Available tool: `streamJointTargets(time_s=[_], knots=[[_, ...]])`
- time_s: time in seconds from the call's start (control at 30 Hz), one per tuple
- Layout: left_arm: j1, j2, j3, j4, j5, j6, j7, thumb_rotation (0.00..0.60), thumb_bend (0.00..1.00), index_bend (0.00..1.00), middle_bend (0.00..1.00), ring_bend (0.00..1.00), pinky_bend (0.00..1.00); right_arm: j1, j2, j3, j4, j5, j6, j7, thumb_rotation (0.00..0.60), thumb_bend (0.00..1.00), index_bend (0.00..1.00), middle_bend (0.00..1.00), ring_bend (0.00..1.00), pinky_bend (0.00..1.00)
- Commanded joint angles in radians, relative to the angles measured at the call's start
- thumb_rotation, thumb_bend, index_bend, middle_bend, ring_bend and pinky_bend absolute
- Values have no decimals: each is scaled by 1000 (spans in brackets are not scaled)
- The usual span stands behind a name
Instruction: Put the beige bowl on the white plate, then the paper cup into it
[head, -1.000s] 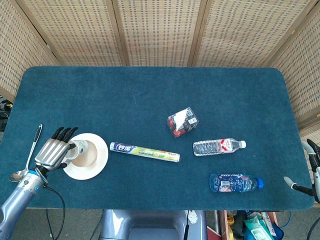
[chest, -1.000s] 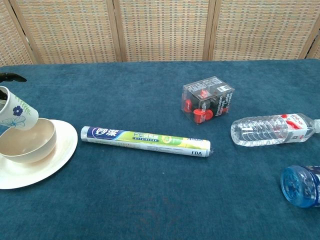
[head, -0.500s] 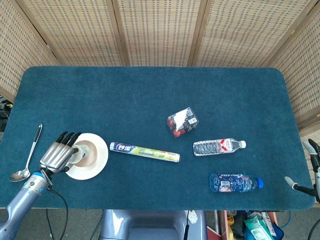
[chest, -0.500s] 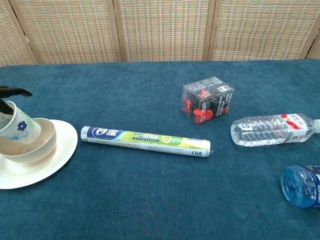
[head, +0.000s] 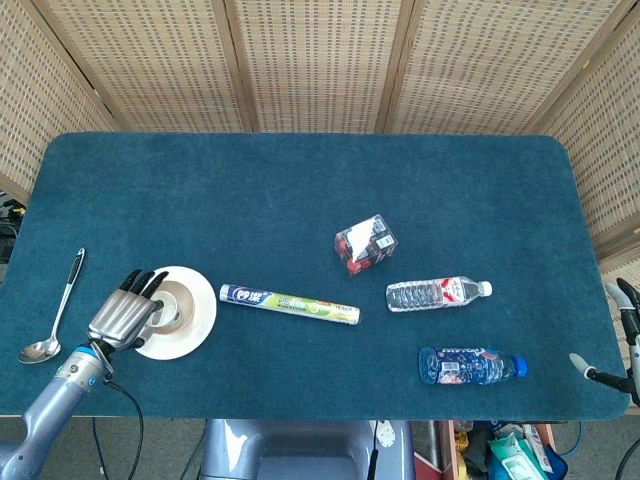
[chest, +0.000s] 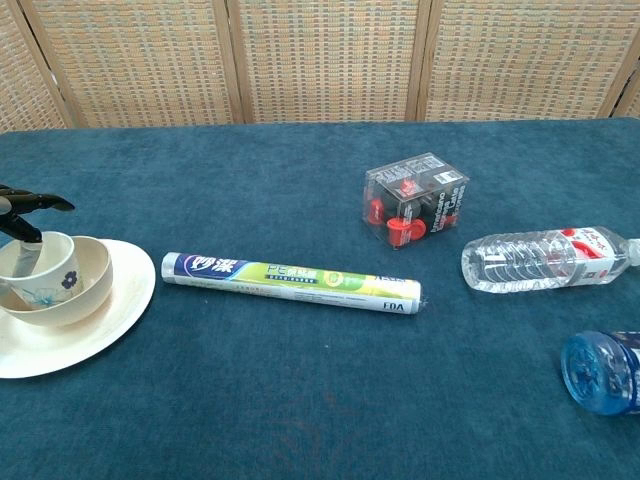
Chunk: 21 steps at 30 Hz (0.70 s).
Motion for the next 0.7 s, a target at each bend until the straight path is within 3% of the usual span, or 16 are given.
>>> streamJointTargets(time_s=[0.03,0.47,0.63,0.7], knots=[[-1,-3,0,1,-4,1,1,600,369,472,0,0,7,0,0,0,0,0,0,0,600,142,9,0,0,0],[18,50,-30,-47,54,64,-103,600,316,341,0,0,0,1,-2,-1,0,-3,1,-4,600,142,9,0,0,0],[40,101,-53,-102,112,122,-176,600,302,218,0,0,0,1,-2,-2,-1,-4,0,-7,600,142,9,0,0,0],[59,126,-58,-128,158,164,-218,600,288,120,0,0,0,1,-2,-2,-1,-5,1,-7,600,142,9,0,0,0]])
